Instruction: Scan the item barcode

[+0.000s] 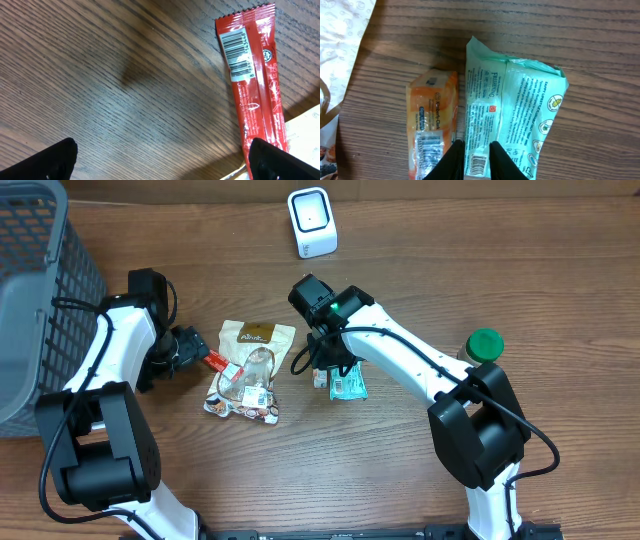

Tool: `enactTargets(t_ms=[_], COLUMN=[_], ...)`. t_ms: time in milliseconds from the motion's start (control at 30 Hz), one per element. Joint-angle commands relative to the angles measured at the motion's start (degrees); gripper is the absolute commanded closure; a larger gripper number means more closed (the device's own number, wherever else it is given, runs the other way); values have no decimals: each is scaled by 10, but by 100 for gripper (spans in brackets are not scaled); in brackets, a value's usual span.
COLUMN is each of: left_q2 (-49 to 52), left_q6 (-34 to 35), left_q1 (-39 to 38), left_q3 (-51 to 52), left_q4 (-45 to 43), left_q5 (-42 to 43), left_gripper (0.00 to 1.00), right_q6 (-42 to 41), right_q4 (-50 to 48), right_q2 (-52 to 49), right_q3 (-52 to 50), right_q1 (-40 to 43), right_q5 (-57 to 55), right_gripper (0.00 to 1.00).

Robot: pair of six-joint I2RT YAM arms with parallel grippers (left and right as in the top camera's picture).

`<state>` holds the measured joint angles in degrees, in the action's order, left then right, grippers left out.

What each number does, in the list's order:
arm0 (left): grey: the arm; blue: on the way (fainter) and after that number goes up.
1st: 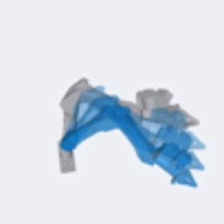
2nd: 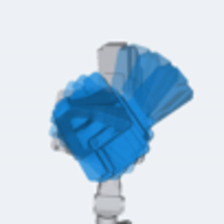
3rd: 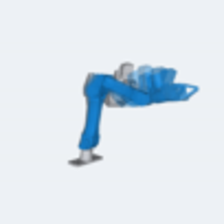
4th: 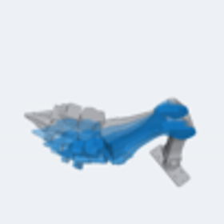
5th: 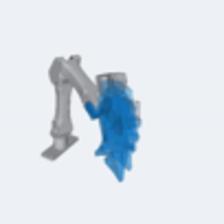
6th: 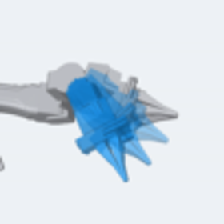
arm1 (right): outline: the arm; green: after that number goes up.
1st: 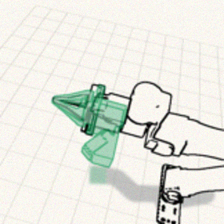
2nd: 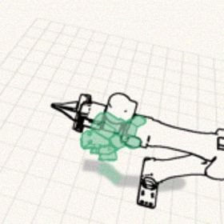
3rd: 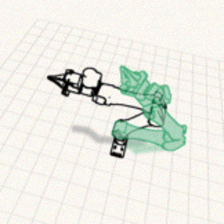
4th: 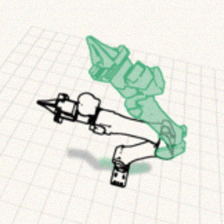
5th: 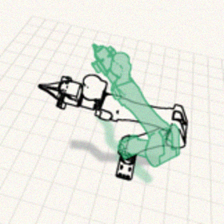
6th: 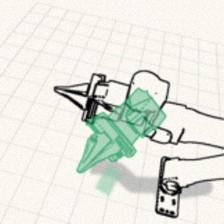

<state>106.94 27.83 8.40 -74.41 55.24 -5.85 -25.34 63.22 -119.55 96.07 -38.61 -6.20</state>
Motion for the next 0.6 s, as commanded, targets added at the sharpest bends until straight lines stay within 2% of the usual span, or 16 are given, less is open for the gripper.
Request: enactTargets(t_ms=[0,100,567], left_q2=[-1,-1,-1], left_q6=[-8,-8,-8], left_q1=[6,6,6], left_q3=[-11,-11,-11], left_q4=[-1,-1,-1], left_q5=[-12,-12,-12], left_gripper=[0,1,1], right_q6=[-4,-4,-4], right_q4=[0,-2,-8], right_q2=[0,0,0], right_q3=[-5,-5,-5], right_q1=[1,1,1], right_q5=[5,5,25], right_gripper=[81,78,77])
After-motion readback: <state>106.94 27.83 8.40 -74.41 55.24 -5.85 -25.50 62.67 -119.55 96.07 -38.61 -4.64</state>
